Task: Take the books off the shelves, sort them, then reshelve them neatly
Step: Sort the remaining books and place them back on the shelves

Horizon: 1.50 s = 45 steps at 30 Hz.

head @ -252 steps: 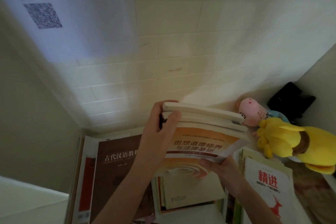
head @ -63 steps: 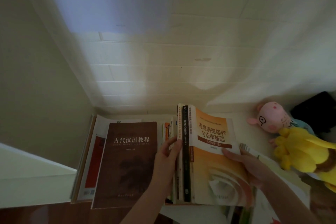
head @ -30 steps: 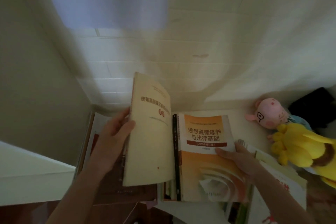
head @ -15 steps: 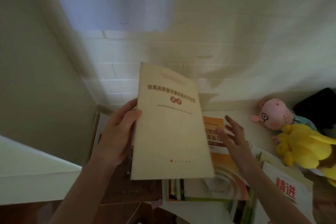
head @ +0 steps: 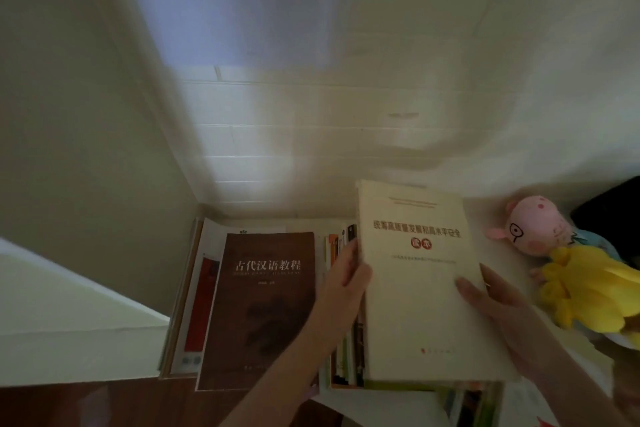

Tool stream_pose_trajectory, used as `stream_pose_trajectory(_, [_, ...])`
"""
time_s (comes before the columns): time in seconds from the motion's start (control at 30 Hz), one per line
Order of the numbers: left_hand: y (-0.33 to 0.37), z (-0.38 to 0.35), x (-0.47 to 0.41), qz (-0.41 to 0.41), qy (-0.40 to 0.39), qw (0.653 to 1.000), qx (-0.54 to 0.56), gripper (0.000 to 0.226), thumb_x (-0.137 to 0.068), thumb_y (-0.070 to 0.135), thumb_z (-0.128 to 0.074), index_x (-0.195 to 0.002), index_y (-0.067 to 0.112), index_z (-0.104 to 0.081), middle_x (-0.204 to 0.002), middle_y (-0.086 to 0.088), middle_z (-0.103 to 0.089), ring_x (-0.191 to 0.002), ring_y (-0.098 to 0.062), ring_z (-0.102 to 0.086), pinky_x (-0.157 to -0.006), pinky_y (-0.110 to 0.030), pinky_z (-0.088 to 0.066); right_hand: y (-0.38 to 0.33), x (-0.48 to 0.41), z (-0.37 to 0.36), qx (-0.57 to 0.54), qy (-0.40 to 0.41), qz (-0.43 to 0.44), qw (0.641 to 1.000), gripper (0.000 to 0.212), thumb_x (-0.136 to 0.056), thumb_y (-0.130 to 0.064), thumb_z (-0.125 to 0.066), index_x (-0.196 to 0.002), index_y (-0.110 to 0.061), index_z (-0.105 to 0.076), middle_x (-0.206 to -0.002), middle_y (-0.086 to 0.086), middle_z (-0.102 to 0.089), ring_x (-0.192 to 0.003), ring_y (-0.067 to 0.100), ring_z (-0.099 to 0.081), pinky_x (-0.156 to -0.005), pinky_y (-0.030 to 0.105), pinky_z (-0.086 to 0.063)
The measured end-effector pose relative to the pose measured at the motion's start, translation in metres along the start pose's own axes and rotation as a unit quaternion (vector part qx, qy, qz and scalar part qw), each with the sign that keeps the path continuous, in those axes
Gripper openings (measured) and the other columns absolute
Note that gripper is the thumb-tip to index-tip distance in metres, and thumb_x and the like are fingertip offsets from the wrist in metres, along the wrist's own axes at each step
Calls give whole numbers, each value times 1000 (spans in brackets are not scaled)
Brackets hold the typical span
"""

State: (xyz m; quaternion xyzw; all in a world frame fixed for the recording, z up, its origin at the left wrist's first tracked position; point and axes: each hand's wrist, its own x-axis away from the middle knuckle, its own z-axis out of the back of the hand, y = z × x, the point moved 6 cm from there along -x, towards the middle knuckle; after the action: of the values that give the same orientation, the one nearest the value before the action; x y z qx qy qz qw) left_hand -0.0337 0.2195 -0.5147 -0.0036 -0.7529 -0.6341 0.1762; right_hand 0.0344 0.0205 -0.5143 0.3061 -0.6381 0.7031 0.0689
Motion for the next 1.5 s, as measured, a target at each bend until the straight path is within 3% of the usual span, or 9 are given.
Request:
stream_pose_trajectory(0.17, [-30, -5, -9, 16, -9, 989, -148, 35, -99, 19, -42, -131, 33, -40, -130, 7, -47, -105, -1, -52, -83, -10, -46, 19, -5, 1, 138, 99, 0, 985, 40, -94, -20, -57, -130, -25, -40, -99, -2, -51, -72, 9, -51, -57, 26, -43])
stream_pose_trajectory(0.27, [-36, 22, -7, 28, 65, 974, -216, 46, -96, 27, -50, -140, 24, -36, -134, 7, -19, -117, 0, -26, -93, -3, -26, 30, -16, -1, 255, 98, 9, 962, 35, -91, -27, -61, -124, -19, -53, -124, 10, -53, -99, 24, -58, -83, 40, -53])
stream_pose_trajectory(0.33, [-43, 50, -1, 24, 107, 962, -248, 52, -93, 29, -55, -141, 26, -34, -133, 9, -15, -128, -7, -21, -103, -16, -23, 36, -21, 3, 307, 110, 1, 945, 50, -92, -29, -60, -137, -13, -46, -139, 10, -39, -118, 27, -46, -96, 39, -44])
stream_pose_trajectory(0.53, [-98, 182, 29, 162, 280, 895, -308, 62, -88, 12, -62, -143, 6, -34, -146, -24, -29, -132, -38, -33, -108, -48, -29, 44, -28, 10, 236, 91, -22, 967, 34, -89, -24, -65, -121, -16, -56, -114, 7, -63, -86, 21, -66, -60, 29, -53])
stream_pose_trajectory(0.9, [-137, 205, 4, 313, 244, 806, -440, 83, -81, 44, -69, -134, -7, -31, -137, -29, -36, -130, -42, -33, -106, -48, -28, 35, -21, 4, 184, 97, 2, 978, 29, -88, -17, -65, -114, -19, -53, -102, 4, -69, -77, 22, -70, -54, 29, -54])
stream_pose_trajectory(1.03, [-136, 205, 5, 311, 261, 824, -395, 81, -78, 34, -75, -134, -5, -32, -138, -30, -34, -131, -43, -31, -107, -49, -26, 20, -10, -5, 106, 83, 37, 990, 32, -89, -12, -63, -114, -27, -50, -95, 1, -70, -73, 26, -71, -56, 36, -55])
stream_pose_trajectory(1.2, [-123, 203, 8, 186, 302, 914, -196, 69, -72, 9, -79, -125, 0, -37, -114, -18, -53, -109, -38, -54, -95, -47, -44, 19, -7, -41, 44, 47, 27, 998, 33, -87, -10, -63, -113, -28, -53, -104, 8, -70, -81, 29, -72, -63, 41, -58])
stream_pose_trajectory(1.37, [-115, 216, 20, 159, 303, 936, -79, 51, -81, 21, -73, -127, 11, -53, -107, -10, -66, -90, -26, -65, -76, -38, -53, 19, -8, -106, 88, -8, 66, 994, 36, -91, -4, -58, -111, -31, -46, -102, 1, -70, -79, 17, -72, -62, 34, -59])
stream_pose_trajectory(1.5, [-104, 209, 27, 154, 285, 946, -2, 24, -96, 39, -49, -95, 20, -64, -86, 1, -67, -87, -24, -64, -71, -30, -48, 37, -14, -169, 141, -33, 60, 988, 36, -93, -5, -54, -118, -28, -41, -108, -8, -64, -90, 9, -67, -70, 27, -55])
